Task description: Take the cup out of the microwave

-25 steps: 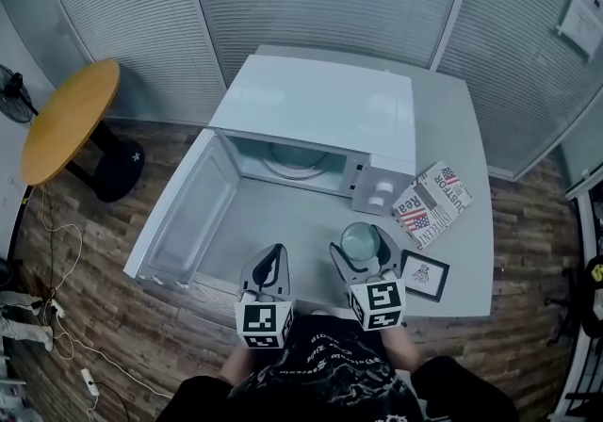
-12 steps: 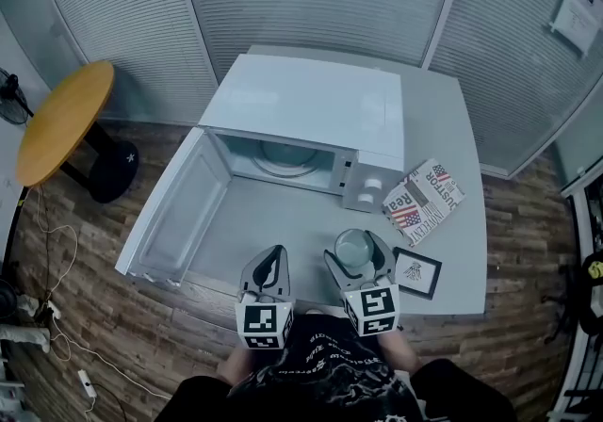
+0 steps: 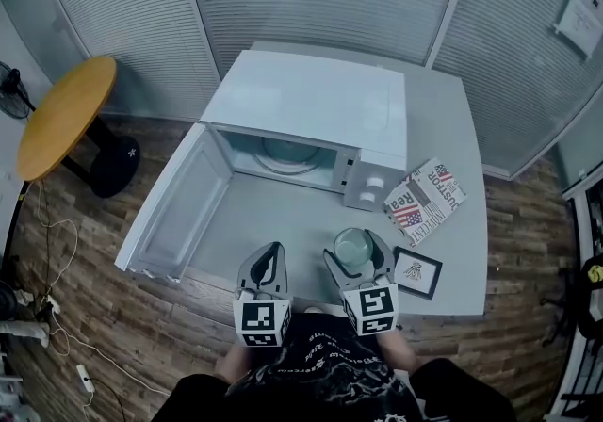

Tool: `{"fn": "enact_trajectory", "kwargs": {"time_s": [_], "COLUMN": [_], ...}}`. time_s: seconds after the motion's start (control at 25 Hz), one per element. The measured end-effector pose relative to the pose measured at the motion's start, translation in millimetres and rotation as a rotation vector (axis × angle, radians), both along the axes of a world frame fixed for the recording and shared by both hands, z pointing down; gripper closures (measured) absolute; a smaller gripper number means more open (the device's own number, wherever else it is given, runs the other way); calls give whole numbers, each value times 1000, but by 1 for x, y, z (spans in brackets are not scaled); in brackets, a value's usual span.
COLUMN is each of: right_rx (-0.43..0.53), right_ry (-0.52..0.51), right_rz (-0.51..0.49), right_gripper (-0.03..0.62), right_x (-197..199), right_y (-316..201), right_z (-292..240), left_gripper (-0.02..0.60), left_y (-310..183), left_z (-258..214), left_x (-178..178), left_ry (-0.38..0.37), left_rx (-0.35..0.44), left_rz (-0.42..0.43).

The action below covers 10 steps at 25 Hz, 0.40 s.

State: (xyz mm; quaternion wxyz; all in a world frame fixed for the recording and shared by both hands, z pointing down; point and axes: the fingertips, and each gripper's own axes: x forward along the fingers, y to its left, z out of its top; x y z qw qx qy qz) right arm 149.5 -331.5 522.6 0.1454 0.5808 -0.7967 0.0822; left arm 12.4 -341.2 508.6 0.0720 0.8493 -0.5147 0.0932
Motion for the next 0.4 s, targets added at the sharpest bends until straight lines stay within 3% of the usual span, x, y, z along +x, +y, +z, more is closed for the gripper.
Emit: {"fn": "enact_trajectory", "kwargs": {"time_s": [0.4], "right_rx": [-2], "right_ry": [6], "right_rz": [2], "right_gripper": [207], "right_x": [4], "right_y": [-7], "right_z": [2], "left_gripper": [575], "left_y": [-7], "left_z": [-1], "left_x": [0], "left_ry": [-6], "left_rx": [0], "left_rz": [-5]}}
